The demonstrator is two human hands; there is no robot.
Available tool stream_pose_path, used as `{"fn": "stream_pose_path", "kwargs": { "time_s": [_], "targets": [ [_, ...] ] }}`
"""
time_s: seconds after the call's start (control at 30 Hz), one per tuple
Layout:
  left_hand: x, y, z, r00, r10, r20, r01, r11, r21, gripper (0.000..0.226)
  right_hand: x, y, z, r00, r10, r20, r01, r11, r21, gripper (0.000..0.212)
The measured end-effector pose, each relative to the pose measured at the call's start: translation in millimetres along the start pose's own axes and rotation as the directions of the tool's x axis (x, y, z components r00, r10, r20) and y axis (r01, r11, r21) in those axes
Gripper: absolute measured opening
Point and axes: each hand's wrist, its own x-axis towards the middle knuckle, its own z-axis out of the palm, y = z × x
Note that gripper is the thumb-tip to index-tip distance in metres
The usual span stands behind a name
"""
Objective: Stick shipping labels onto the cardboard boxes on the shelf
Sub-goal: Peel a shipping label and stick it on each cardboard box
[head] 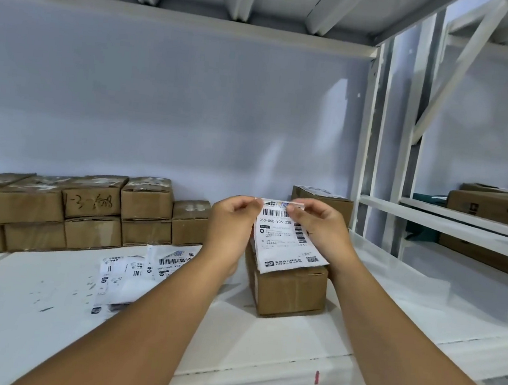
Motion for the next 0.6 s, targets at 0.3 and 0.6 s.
{"fn": "stream_pose_path", "kwargs": {
  "time_s": [0.3, 0.6],
  "targets": [
    [-6.8, 6.5, -3.0, 0.994, -0.112, -0.016, 0.111, 0.993, -0.051, 0.024, -3.7, -1.7, 1.3, 0.998, -0.026, 0.049, 0.03, 0.995, -0.09, 0.009],
    [0.4, -2.6, -7.1, 0.997, -0.079, -0.01, 0.079, 0.997, 0.013, 0.027, 3.6, 5.3, -0.1, 0.973, -0.222, -0.06, 0.194, 0.933, -0.304, 0.029]
  ]
}}
